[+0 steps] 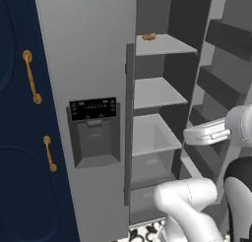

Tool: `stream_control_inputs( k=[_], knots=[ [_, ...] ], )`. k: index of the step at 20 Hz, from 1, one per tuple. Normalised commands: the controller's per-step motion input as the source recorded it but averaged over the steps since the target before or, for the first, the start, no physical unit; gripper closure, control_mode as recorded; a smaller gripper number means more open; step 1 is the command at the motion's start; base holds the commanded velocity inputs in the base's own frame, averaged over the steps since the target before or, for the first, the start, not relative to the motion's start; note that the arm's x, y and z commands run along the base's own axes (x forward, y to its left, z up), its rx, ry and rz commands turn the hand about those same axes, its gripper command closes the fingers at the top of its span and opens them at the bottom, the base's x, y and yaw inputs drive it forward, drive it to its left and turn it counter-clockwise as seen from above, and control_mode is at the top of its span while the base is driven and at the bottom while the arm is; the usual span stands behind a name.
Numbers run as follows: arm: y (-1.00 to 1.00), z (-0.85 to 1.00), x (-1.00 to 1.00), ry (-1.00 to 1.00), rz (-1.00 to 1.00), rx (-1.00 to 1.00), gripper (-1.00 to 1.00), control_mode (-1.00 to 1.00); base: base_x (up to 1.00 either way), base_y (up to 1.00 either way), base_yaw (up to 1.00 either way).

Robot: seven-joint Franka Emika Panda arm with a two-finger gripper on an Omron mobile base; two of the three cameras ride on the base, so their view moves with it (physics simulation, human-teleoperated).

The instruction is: Take the strawberry from the fridge and place it on top of the pancake, located on the dining counter.

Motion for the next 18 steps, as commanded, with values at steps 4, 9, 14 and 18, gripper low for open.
stream_control_inputs(
  k=[4, 9, 14, 18],
  knots=[
    [0.0, 0.0, 0.0, 0.0, 0.0, 0.0, 1.0, 1.0, -0.98, 0.0, -0.14],
    [0.0, 0.0, 0.0, 0.0, 0.0, 0.0, 1.0, 1.0, -0.93, 0.0, -0.18],
    [0.0, 0.0, 0.0, 0.0, 0.0, 0.0, 1.0, 1.0, -0.77, 0.0, -0.09],
    [0.0, 0.0, 0.0, 0.0, 0.0, 0.0, 1.0, 1.0, -0.32, -0.3, 0.19]
  ],
)
